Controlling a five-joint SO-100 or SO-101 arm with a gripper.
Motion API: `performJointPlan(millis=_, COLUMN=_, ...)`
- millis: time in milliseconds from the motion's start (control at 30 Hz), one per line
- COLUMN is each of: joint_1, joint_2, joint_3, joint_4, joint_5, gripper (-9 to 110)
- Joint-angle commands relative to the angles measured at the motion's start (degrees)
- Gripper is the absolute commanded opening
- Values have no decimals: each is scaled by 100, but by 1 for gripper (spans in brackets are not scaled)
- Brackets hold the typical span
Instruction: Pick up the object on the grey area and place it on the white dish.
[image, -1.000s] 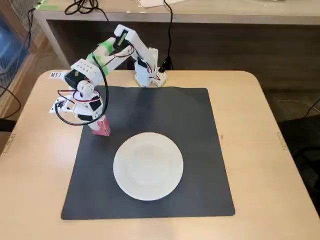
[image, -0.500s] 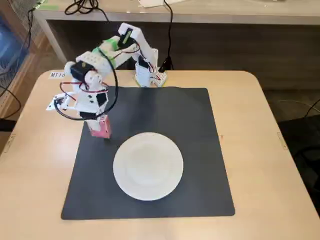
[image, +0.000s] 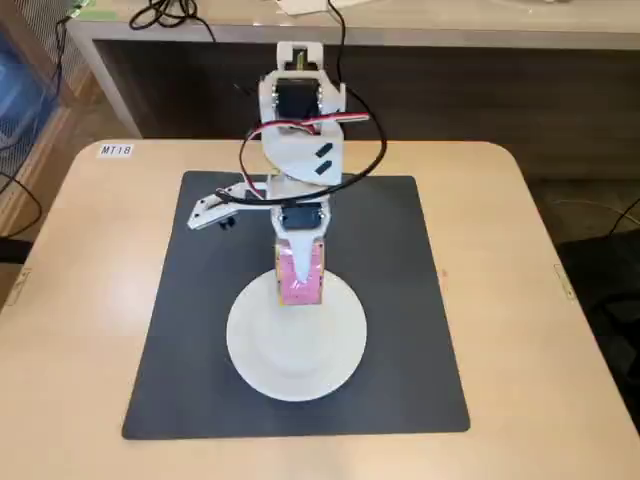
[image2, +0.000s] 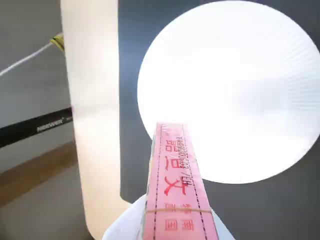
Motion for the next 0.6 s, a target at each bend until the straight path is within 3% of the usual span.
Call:
performJointPlan(millis=0, joint_1=-88, joint_2=-114, joint_3=-369, joint_4=-237, joint_5=26, gripper=0)
performJointPlan(millis=567, joint_1=105, joint_2=-1195, joint_3=-431, joint_4=18, joint_5=-343, gripper=0)
